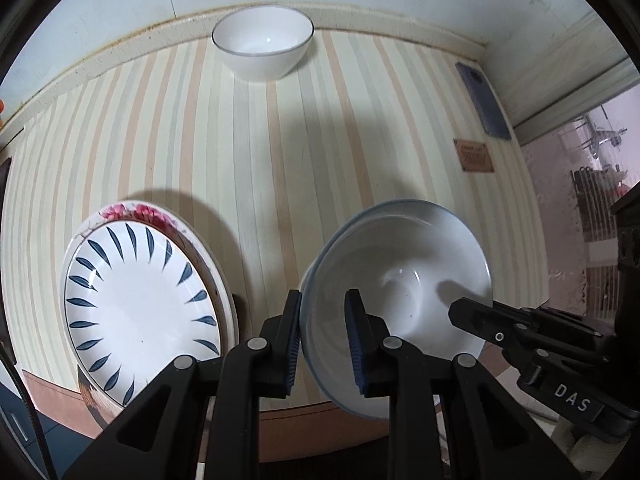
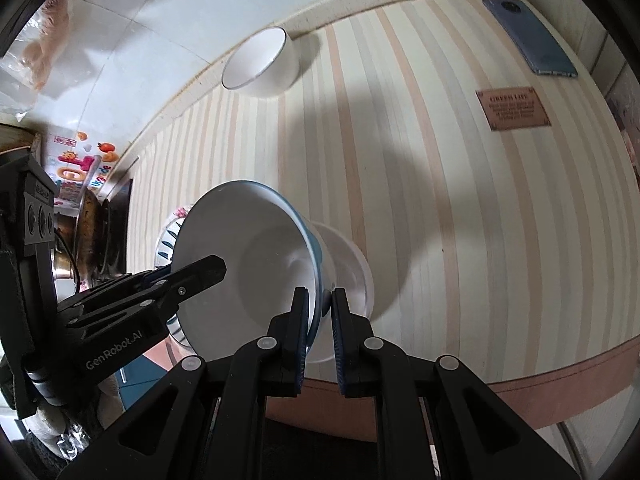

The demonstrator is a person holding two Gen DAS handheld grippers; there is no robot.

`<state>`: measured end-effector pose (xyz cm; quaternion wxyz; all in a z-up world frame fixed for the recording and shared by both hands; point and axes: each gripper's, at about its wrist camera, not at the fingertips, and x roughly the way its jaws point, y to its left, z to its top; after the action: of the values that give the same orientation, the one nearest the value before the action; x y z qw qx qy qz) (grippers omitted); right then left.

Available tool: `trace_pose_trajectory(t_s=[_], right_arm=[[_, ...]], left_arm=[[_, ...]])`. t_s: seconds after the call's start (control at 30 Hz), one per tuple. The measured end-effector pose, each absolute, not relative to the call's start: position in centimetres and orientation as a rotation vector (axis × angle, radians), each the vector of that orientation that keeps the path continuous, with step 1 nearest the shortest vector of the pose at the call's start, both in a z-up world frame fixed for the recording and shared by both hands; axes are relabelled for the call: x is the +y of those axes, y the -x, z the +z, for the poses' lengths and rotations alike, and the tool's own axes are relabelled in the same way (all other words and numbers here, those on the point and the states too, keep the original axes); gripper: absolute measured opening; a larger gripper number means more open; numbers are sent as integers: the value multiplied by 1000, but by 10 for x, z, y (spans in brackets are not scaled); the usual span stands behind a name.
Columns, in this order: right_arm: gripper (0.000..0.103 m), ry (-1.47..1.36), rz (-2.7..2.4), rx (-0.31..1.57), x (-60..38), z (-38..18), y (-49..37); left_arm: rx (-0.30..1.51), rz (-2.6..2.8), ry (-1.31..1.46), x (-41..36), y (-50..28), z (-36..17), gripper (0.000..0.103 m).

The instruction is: Organize plates and bowls

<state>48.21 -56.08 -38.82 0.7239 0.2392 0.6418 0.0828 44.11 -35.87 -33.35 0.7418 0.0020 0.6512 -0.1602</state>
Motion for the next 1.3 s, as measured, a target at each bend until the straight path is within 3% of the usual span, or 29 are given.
trace_pose_trajectory(t_s=[0.7,1.03,1.3], right_arm=[[13,-515,155,1497,-551,-416,-491],[15,-517,150,1525,-553,-424,-495],[15,-527,159,1510,-562,-403,-498]], left_arm=[[1566,-368,-89,-365,-444,-361,19],[1536,-372,-58,-364,-442,-370,19],[1449,-381,37,-348,-456,-327,20]])
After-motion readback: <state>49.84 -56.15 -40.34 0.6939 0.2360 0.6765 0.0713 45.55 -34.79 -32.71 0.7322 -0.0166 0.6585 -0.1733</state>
